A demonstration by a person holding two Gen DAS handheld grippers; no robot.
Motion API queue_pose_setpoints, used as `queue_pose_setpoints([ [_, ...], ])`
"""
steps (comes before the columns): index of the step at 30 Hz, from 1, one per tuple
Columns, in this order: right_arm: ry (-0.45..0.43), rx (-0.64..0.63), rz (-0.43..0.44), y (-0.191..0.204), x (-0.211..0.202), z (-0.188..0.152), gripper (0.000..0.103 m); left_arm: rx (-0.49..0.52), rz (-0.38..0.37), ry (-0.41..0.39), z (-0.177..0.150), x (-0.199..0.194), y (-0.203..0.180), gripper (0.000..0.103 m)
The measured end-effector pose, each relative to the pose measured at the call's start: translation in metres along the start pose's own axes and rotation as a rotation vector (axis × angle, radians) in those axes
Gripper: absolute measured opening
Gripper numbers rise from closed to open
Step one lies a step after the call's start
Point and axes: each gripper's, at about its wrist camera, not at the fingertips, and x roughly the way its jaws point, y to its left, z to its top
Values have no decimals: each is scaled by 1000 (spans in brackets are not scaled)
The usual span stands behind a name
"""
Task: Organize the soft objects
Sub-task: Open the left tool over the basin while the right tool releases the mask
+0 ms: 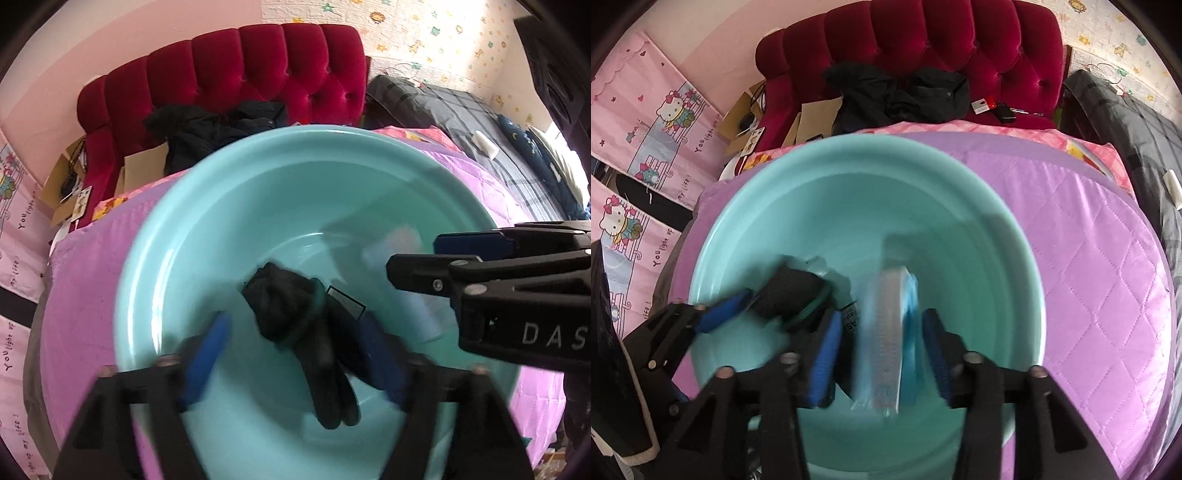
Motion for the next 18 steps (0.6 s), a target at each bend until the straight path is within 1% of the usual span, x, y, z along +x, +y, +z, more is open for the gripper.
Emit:
queue_pose_setpoints([
  [1, -2, 1, -10, 0, -2, 0, 55, -8, 5, -1, 1, -2, 1, 87],
  [2, -4, 0, -15, 1, -3, 1, 65, -15, 10, -5, 1, -4, 2, 91],
  [3, -12, 1, -21, 1, -5, 1, 78, -20, 15, -10, 1, -6, 3, 95],
  [4, -19, 2, -25, 2, -8, 0, 83, -27, 17, -19, 0, -9, 4, 103],
  [5, -25, 1, -31, 3, -11, -1, 90, -32, 16, -25, -1, -12, 4, 103],
  [8, -48, -7, -51, 6, -21, -5, 103, -35, 14, -35, -4, -20, 4, 103],
  [10, -69, -23, -80, 10, -31, -10, 103, -39, 7, -25, -7, -26, 3, 103],
  [12, -81, -35, -90, 14, -40, -15, 103, -39, 13, -33, -10, -33, 1, 103],
  [18, -106, -66, -99, 24, -72, -36, 103, -17, 26, -69, -23, -66, -8, 103],
])
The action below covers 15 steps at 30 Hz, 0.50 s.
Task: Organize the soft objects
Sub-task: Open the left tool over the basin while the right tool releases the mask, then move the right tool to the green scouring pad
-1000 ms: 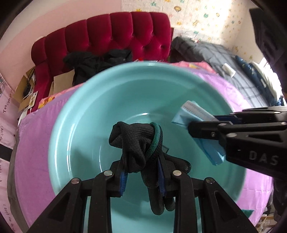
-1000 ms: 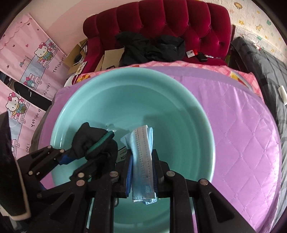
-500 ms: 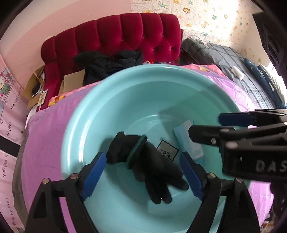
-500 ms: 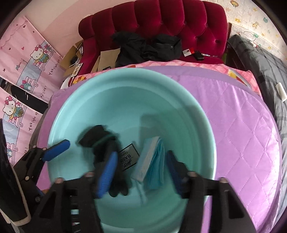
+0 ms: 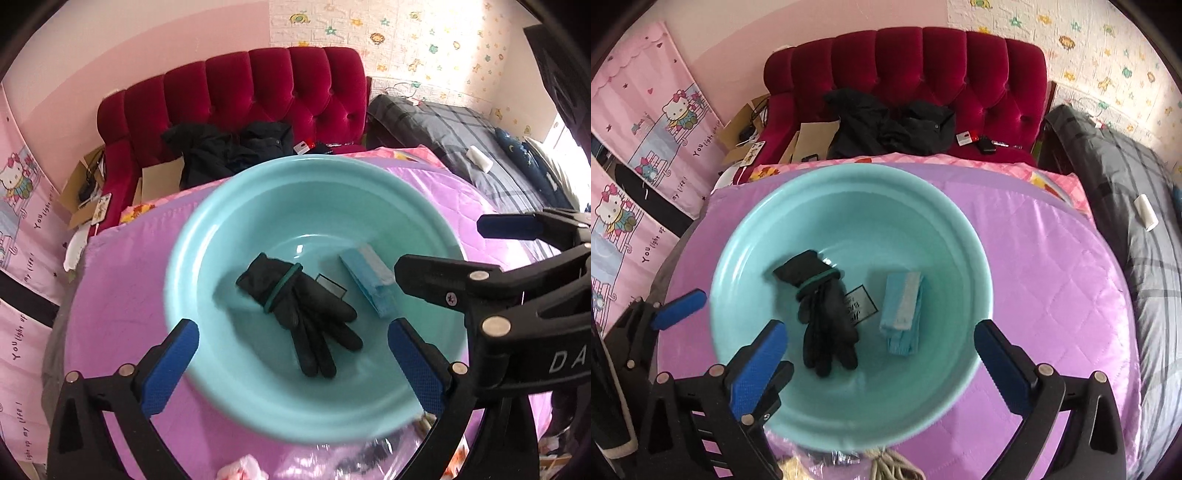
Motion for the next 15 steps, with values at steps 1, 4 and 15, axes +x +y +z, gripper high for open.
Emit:
queue_pose_setpoints([
  [1, -1, -6, -6, 1, -5, -3, 103, 5, 0, -4, -3, -6, -1, 103],
  [4, -7, -33, -17, 4, -22, -16, 103, 16, 5, -10, -12, -22, -3, 103],
  [15, 0, -51, -34, -3, -63, -70, 103, 18, 24, -23, -55, -68, -12, 103],
])
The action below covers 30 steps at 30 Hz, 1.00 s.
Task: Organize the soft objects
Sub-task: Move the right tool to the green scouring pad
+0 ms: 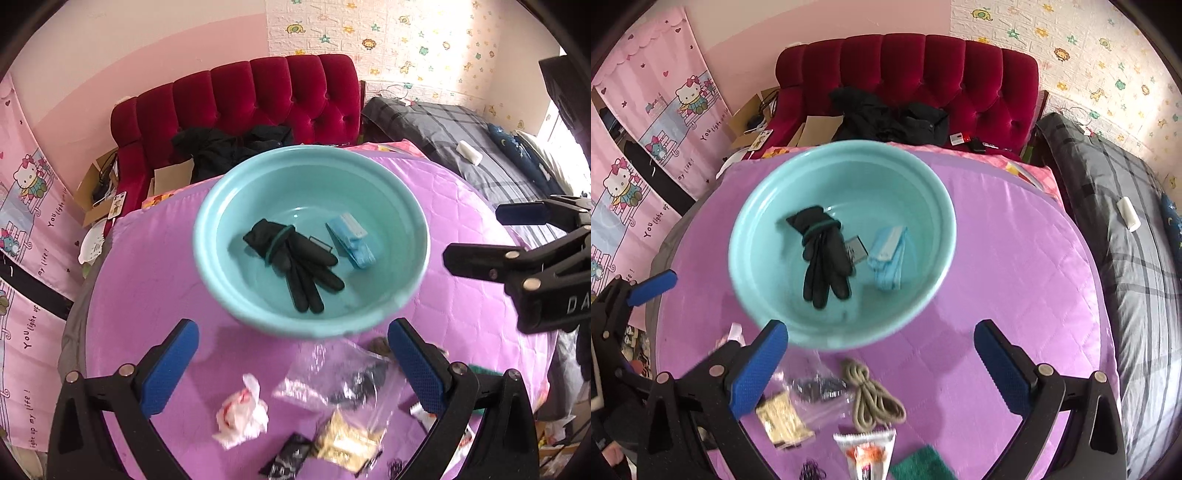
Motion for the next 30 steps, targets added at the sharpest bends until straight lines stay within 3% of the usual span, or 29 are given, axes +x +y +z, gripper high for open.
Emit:
queue_pose_setpoints([
  [15, 8, -13, -20, -24, -25, -90, 103, -22, -1, -3, -80, -31, -10, 103],
  [30, 32, -15, -69, -48, -10, -169, 103, -36, 11, 5, -155, -32, -18, 103],
])
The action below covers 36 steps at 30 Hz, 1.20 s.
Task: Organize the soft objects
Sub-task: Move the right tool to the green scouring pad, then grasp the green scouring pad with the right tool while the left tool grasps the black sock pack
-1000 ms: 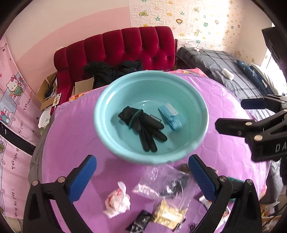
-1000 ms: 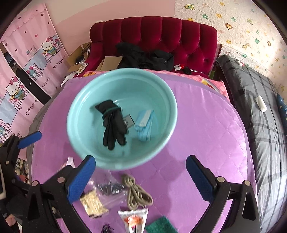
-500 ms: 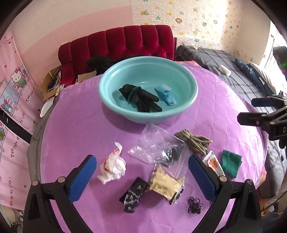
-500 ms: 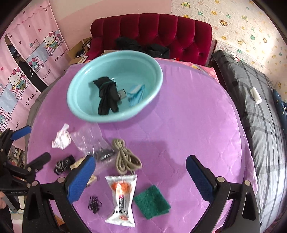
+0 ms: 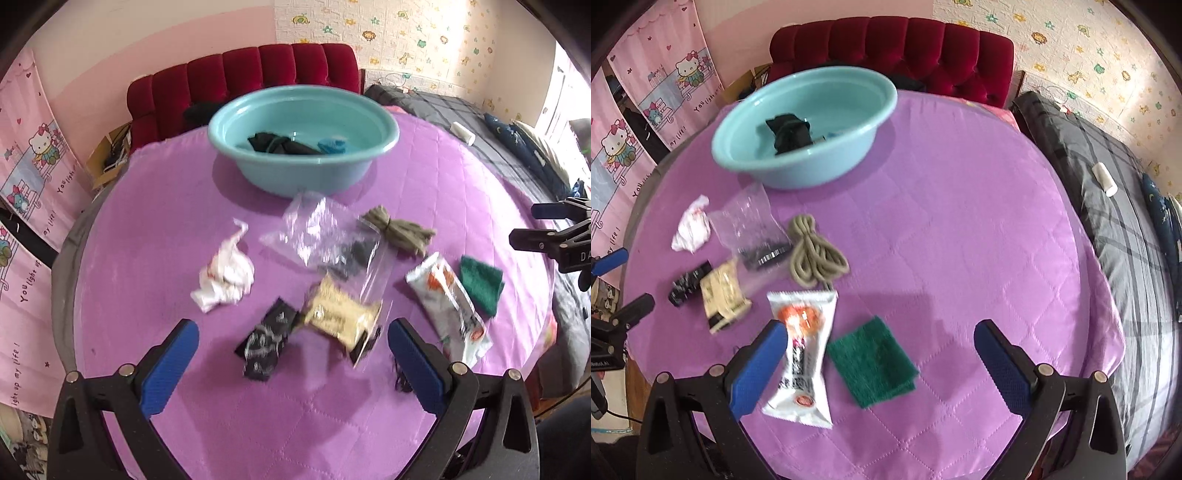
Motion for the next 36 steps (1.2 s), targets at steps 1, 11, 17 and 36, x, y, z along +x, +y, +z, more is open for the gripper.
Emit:
queue_pose_setpoints([
  [1, 6, 8, 7, -2, 3, -5, 103, -1, -2, 5, -3, 2, 0, 103],
  [11, 31, -35, -19, -3, 33, -40, 103, -47, -9, 47, -43, 16, 2, 103],
  [17, 83, -71, -26, -1, 51, -53, 103, -76, -18, 72, -52, 21, 5, 103],
  [36, 173, -86, -50, 13, 108, -31, 70, -90, -7, 115, -55, 35, 15, 103],
])
